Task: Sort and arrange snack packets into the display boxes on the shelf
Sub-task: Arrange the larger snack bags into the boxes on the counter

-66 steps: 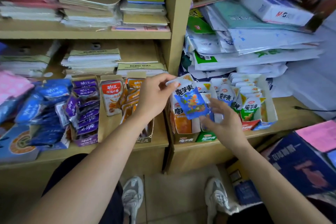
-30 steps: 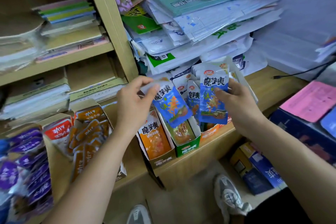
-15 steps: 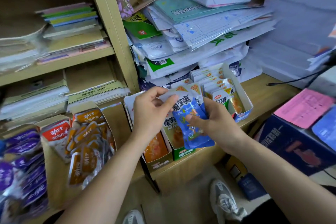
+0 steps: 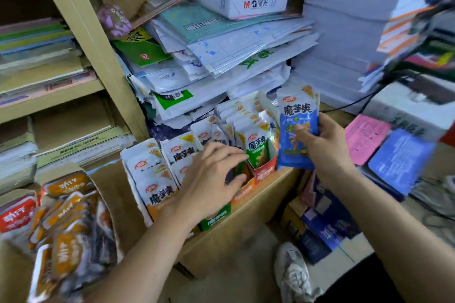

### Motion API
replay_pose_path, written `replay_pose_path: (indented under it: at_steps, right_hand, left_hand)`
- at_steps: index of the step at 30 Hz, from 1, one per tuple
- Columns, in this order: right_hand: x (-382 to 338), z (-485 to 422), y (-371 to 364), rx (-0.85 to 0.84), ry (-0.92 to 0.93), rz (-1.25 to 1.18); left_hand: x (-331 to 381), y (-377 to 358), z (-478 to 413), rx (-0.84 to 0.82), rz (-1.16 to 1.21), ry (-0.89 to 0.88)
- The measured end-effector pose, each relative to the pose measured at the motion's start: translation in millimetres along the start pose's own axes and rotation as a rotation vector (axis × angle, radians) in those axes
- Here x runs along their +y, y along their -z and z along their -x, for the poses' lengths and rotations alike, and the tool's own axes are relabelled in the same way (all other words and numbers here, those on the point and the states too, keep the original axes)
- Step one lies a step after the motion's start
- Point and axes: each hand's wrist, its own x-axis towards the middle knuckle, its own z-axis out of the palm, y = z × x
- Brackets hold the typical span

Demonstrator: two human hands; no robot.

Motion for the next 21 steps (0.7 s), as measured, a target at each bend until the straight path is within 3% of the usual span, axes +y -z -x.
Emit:
replay_pose_path:
  at_steps: [3,6,12,16,18,21]
  right_hand:
    - [-1.1,-15.4,22.2,0.069,-0.013,-0.003]
    - [-1.7,-21.6,35.0,0.089,-0.037,-0.002]
    - [-4.3,-33.4,45.8,0.08,-0.075,-0.026]
    - [-7.9,-40.1,60.5,0.065,-0.128,-0.102]
    - [-7.8,-42.3,69.7,0.072,-0.149,-0.13]
    - [-3.5,-45.8,81.5,0.086,-0.165,-0.146]
  left_hand:
    - [15.0,-19.3,-8.0,-0.18,-0.18,-0.038]
    - [22.0,-31.6,-15.8,-0.236,-0.302,-0.043]
    - [31.3,-39.0,-31.1,-0.064,-0.27,-0.006]
    - [47.0,-57.4,-45.5,0.083,-0.241,-0.086]
    - [61.3,-67.8,-60.3,0.011,-0.296,-0.131]
    - [77.8,-84.8,-79.0,-0.252,-0.438,-0.085]
